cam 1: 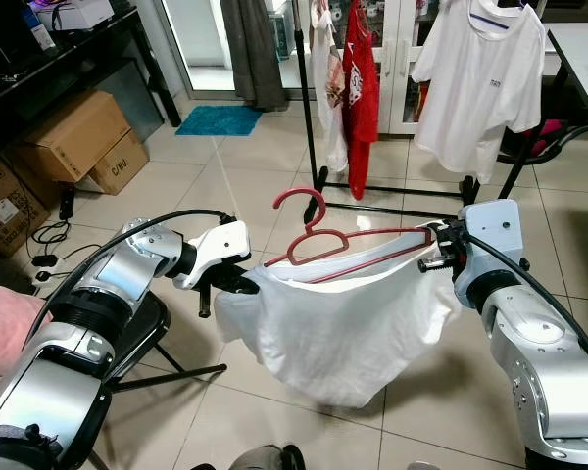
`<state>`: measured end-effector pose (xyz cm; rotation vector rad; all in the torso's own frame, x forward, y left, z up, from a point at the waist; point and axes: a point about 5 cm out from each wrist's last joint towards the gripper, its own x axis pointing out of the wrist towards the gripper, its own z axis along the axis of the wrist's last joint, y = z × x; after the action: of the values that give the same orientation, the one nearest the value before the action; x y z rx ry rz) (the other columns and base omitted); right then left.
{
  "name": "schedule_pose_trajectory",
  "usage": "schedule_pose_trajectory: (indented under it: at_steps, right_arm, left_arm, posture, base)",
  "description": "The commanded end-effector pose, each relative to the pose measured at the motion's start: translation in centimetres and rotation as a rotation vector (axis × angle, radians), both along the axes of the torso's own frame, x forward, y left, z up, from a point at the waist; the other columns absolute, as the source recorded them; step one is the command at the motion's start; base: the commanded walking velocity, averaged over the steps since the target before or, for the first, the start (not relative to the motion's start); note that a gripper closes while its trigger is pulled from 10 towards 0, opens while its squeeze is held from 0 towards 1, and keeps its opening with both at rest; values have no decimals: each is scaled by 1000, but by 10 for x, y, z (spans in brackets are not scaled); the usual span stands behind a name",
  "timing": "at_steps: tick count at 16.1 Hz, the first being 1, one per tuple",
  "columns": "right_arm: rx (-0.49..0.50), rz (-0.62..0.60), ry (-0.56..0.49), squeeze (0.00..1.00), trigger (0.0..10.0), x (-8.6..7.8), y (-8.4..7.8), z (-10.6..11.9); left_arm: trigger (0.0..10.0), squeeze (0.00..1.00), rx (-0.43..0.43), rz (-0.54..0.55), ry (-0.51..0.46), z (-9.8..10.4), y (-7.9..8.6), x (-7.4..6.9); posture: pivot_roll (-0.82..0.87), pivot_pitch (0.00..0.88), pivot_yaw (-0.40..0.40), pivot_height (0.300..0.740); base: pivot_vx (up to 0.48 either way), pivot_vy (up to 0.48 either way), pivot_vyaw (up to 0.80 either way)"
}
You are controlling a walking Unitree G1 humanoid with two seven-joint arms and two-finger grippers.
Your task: Hang hanger
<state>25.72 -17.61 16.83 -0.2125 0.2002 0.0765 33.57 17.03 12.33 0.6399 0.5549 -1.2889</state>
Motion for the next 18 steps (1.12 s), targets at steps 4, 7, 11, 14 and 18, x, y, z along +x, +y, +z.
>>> schedule_pose_trajectory:
  at_steps: [4,7,11,14,18]
  right_arm:
    - [6,18,-23,0,0,-1,4,6]
    - [6,18,-23,0,0,-1,4,6]
    - [-7,137,23,0,0,-7,27,8]
    - [-7,140,25,0,0,-6,28,8]
    - [-7,148,34,0,0,-7,33,11]
  left_arm:
    - [0,0,28,19,-20,6,8,3]
    - [0,0,28,19,-20,6,8,3]
    - [0,0,115,35,19,-16,-22,8]
    - [0,0,117,33,24,-16,-22,7]
    - [0,0,118,28,21,-18,-30,9]
  posture:
    - [-118,1,188,740]
    - [-118,1,188,740]
    - [-125,24,195,740]
    - [-121,26,195,740]
    - [-128,26,199,740]
  base:
    - [0,0,0]
    - [0,0,0]
    - [0,0,0]
    - [0,0,0]
    - [0,0,0]
